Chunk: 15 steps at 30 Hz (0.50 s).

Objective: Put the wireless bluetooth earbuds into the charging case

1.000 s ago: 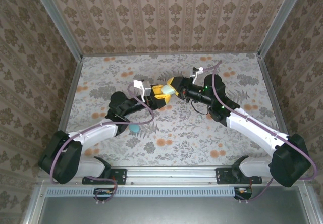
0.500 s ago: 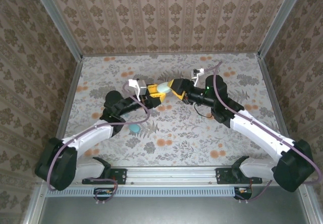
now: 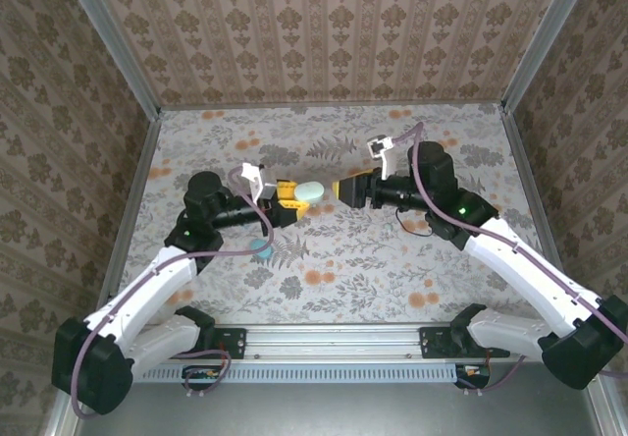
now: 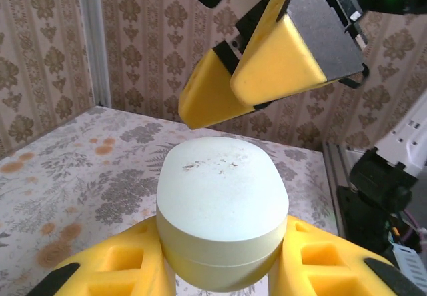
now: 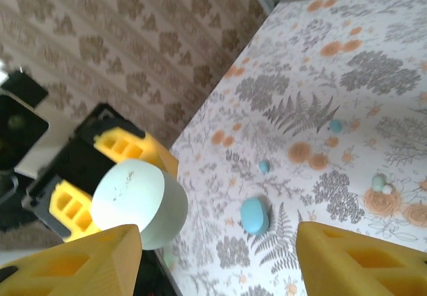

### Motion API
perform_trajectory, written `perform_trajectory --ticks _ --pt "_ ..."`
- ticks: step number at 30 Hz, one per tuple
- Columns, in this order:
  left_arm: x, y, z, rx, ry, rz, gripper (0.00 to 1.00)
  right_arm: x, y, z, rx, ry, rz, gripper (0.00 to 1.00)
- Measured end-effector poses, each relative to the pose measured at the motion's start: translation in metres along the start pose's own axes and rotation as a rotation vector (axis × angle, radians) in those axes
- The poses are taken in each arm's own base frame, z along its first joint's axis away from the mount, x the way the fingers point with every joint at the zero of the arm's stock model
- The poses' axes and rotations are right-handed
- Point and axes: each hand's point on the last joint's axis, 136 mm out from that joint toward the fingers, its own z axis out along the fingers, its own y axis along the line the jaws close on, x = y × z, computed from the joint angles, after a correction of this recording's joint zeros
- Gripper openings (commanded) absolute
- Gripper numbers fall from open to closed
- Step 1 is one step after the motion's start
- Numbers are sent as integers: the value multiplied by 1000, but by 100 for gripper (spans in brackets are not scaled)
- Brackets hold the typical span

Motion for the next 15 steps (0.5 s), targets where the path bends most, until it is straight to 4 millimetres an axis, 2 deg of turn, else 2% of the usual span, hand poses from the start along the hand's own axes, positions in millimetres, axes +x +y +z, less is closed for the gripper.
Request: perform_trajectory --ticks 8,11,15 --pt "1 -12 -6 46 15 -12 15 18 46 19 -133 121 -227 70" --pt "4 -16 -6 66 24 -24 15 30 50 26 -153 162 -255 70" --pt "4 -19 -6 89 29 -31 15 34 48 30 -151 179 -266 69"
